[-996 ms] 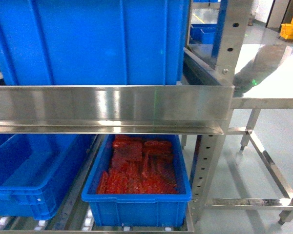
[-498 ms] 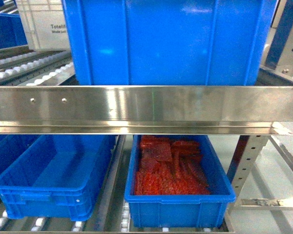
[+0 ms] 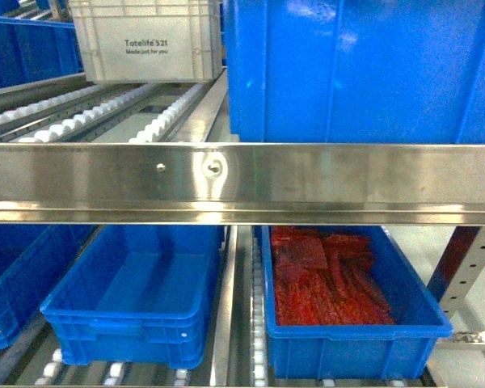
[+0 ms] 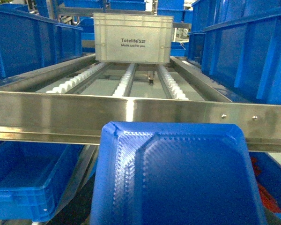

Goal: Sort blue parts and orange caps into right shelf containers

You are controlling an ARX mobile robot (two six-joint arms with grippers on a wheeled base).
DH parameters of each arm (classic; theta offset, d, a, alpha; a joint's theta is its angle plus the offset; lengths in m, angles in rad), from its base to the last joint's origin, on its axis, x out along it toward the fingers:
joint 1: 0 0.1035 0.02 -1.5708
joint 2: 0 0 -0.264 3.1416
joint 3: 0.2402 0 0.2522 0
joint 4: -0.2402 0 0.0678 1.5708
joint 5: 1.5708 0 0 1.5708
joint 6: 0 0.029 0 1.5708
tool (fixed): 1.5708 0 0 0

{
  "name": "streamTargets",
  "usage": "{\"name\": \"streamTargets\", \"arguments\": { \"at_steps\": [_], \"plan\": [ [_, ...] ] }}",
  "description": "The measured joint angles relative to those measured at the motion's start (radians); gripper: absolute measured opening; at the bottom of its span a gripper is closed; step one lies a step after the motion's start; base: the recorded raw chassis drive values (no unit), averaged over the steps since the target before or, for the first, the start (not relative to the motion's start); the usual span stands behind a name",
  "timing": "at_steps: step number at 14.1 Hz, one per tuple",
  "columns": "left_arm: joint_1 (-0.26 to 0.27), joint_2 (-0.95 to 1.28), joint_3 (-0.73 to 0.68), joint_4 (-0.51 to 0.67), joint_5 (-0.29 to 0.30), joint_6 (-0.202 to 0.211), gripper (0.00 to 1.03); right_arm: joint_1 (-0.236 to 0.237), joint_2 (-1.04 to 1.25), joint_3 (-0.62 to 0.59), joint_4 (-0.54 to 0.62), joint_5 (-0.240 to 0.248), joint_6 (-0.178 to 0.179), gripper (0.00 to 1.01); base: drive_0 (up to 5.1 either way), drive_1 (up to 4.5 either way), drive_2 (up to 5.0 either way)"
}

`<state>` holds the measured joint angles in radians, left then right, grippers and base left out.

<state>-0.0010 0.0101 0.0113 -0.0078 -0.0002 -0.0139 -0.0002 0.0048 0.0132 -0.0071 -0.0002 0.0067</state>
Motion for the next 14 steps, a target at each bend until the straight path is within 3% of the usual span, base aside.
{"name": "streamTargets", "arguments": {
  "at_steps": [14],
  "plan": [
    [0.000, 0.000, 0.000, 0.000, 0.000, 0.000, 0.41, 0.000, 0.000, 0.000, 0.000, 0.000, 0.000, 0.44, -5.0, 2.41, 2.4]
  ]
}}
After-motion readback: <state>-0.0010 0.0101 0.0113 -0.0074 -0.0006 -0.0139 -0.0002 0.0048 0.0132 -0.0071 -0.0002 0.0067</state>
